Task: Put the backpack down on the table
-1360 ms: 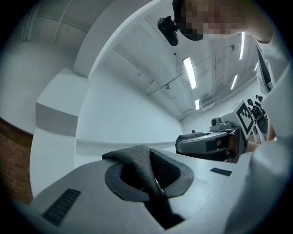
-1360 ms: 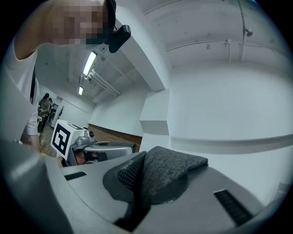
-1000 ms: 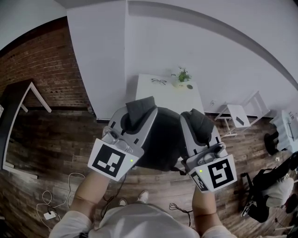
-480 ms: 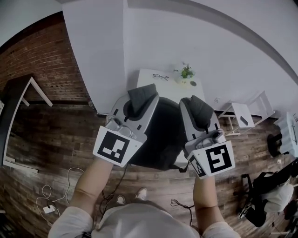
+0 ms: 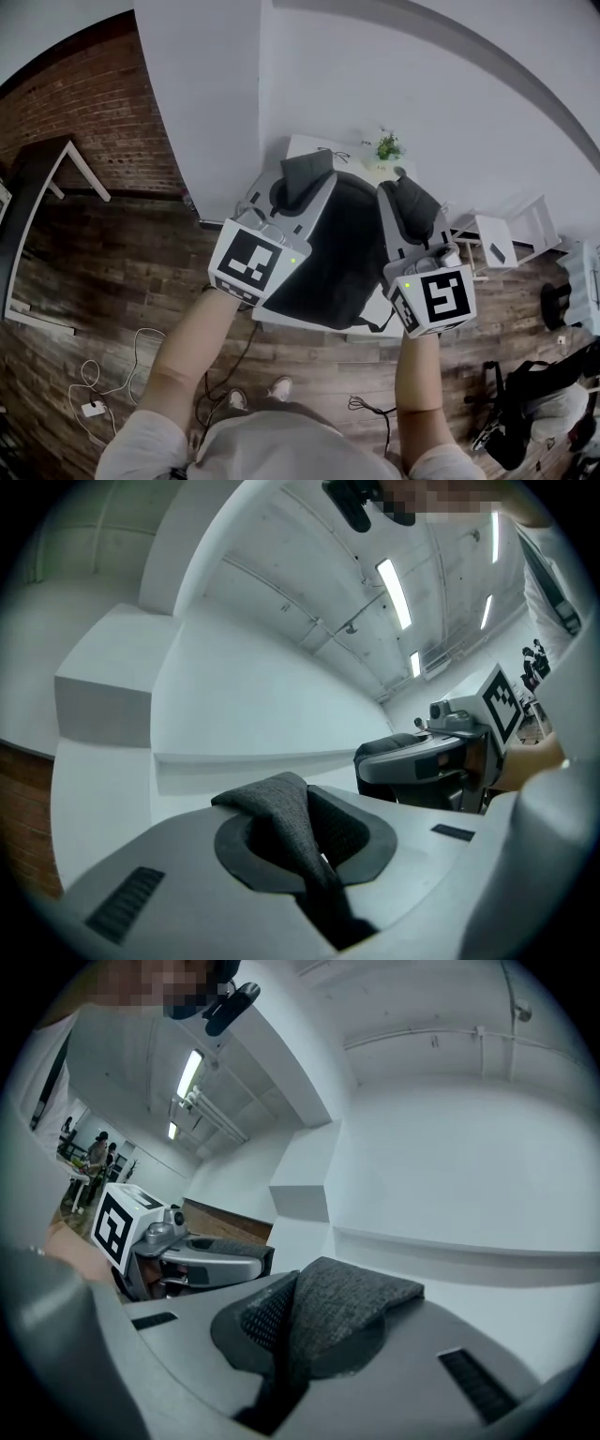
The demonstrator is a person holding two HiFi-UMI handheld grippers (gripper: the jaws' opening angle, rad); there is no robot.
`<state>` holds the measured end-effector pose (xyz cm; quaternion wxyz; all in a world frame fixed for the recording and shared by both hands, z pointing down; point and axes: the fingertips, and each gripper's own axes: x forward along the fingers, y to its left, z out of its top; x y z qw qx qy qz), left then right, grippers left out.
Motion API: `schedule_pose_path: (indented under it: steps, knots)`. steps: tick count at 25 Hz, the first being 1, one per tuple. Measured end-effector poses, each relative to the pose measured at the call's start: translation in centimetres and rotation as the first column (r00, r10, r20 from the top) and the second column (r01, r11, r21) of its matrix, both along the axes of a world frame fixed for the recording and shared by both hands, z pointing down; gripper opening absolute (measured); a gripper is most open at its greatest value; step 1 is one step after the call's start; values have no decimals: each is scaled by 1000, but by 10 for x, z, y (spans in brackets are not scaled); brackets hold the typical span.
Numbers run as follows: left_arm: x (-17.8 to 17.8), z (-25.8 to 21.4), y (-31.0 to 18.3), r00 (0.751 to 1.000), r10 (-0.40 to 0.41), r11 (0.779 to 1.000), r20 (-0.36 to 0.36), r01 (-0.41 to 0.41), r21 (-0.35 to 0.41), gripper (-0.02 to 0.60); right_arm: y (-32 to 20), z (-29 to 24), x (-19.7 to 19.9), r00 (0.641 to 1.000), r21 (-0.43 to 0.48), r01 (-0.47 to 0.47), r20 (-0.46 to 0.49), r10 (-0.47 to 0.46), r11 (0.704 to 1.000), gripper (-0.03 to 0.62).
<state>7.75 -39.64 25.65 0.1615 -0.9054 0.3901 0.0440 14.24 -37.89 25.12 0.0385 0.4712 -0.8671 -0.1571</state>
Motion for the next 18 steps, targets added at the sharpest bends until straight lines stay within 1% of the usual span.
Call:
schedule_pose_path:
  steps: [2,5,12,18]
  knots:
    - [1,5,-4,1000,2,1000,-4,-2,-3,51,-3,7,0,1000,2,-4,-6,4,1000,46]
    - [2,14,-7,1000,6,1000,-15,-6,-25,51,-5,18,3,1000,-22,-6,-11,6,1000,46]
    - [7,45,-20,1000,-6,995,3,6,-104,51,-9,56,6,999,-103,-8,-54,2,995,48]
    - [11,71,-25,999,-24,990,32,28,-136,51,-14,82,13,997,-145,-30,-77,19,989,48]
